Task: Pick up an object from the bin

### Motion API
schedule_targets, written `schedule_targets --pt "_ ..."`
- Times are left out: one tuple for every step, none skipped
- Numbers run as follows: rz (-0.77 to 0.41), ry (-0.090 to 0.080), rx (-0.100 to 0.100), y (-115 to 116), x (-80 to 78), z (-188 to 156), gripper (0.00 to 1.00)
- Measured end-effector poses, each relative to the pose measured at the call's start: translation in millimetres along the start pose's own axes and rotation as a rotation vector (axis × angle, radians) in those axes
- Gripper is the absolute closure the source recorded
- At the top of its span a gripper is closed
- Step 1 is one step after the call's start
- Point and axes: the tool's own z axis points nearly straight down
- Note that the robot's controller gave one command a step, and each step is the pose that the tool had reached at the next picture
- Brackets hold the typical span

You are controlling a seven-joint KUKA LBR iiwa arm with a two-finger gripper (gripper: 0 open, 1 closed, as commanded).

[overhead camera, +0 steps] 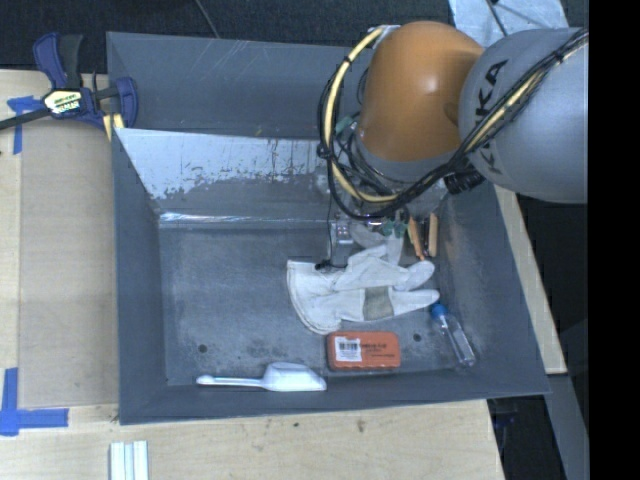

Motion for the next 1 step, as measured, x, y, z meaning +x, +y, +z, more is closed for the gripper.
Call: schedule_targets --pt "0.002 -0.008 -0.001 -0.3 -1.4 -5.1 0.0"
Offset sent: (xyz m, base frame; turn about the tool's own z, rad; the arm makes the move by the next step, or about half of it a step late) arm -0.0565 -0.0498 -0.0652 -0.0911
